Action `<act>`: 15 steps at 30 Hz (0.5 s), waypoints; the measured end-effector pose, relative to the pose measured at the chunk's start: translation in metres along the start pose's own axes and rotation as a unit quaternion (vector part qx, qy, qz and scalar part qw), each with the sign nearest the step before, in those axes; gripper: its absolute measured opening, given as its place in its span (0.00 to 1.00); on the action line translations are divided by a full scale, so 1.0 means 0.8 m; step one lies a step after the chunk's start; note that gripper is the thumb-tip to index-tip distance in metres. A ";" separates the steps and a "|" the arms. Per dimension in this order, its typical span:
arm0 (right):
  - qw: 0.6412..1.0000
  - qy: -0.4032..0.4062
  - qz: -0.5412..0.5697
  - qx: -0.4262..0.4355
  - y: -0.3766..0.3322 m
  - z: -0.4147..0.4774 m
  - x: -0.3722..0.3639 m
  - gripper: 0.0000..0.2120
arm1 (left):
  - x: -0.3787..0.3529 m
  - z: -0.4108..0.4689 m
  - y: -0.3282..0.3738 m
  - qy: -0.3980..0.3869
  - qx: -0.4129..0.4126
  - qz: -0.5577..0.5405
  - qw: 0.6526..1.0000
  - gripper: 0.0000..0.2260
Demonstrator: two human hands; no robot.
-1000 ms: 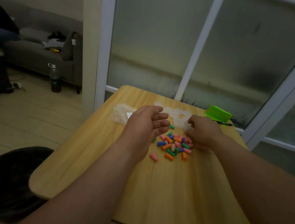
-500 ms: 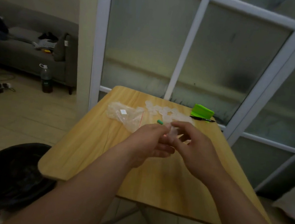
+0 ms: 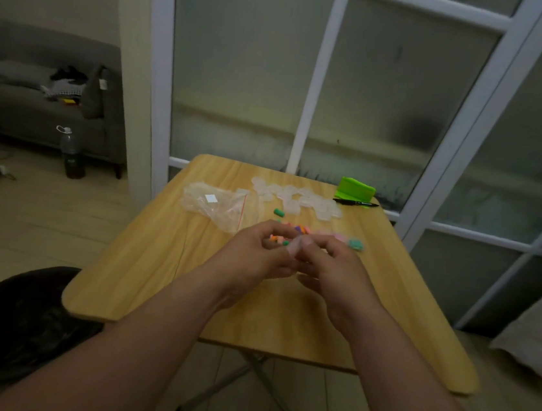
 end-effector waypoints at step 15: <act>0.999 -0.033 -0.022 -0.026 0.013 0.005 0.010 0.03 | -0.001 0.004 -0.015 -0.029 0.045 0.030 0.998 0.14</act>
Point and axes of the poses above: each hand's wrist, its own z-axis towards the middle knuckle, its own x-axis out of the back of the hand, y = z × x, the point moved 10 cm from there along z, towards the middle knuckle, and after that the axes turned 5 degrees about x, right-handed, at the moved point
